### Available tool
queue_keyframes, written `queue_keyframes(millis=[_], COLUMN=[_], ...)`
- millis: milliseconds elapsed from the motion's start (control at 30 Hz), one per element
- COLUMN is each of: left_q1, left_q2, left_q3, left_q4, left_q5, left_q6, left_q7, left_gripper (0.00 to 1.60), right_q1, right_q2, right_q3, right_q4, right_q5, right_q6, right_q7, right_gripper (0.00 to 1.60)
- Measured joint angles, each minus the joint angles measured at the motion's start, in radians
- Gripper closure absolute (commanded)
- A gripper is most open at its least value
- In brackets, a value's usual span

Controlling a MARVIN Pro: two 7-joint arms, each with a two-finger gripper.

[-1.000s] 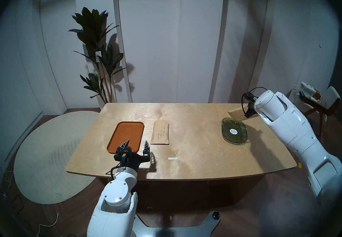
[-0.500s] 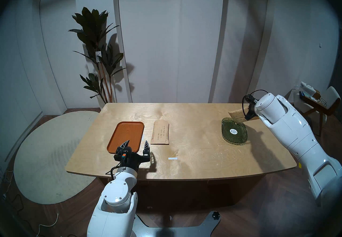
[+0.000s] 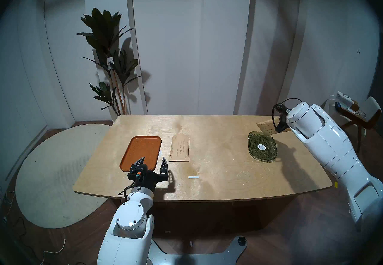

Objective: Sort the mail into the trays, one tray per recipient

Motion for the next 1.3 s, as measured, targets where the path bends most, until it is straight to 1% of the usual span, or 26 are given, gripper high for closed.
queue_keyframes(millis=[200, 400, 667, 1000, 1200, 1300], left_q1=[0.0, 0.0, 0.0, 0.0, 0.0, 0.0], left_q2=[0.0, 0.0, 0.0, 0.0, 0.0, 0.0], left_q3=[0.0, 0.0, 0.0, 0.0, 0.0, 0.0], left_q4=[0.0, 0.0, 0.0, 0.0, 0.0, 0.0], left_q5=[0.0, 0.0, 0.0, 0.0, 0.0, 0.0], left_q6=[0.0, 0.0, 0.0, 0.0, 0.0, 0.0], left_q7=[0.0, 0.0, 0.0, 0.0, 0.0, 0.0], left_gripper=[0.0, 0.0, 0.0, 0.0, 0.0, 0.0], right_q1=[-0.045, -0.077, -0.078, -0.039, -0.049, -0.068], right_q2=[0.01, 0.014, 0.018, 0.017, 0.01, -0.003], right_q3=[0.015, 0.023, 0.031, 0.025, 0.008, -0.015], right_q4=[-0.049, -0.071, -0.075, -0.048, -0.048, -0.03], right_q5=[0.012, 0.019, 0.016, -0.001, 0.002, 0.006], right_q6=[0.029, 0.047, 0.058, 0.035, 0.021, 0.006], right_q7=[-0.014, -0.03, -0.042, -0.044, -0.034, -0.03], right_gripper=[1.6, 1.6, 1.6, 1.6, 1.6, 1.6])
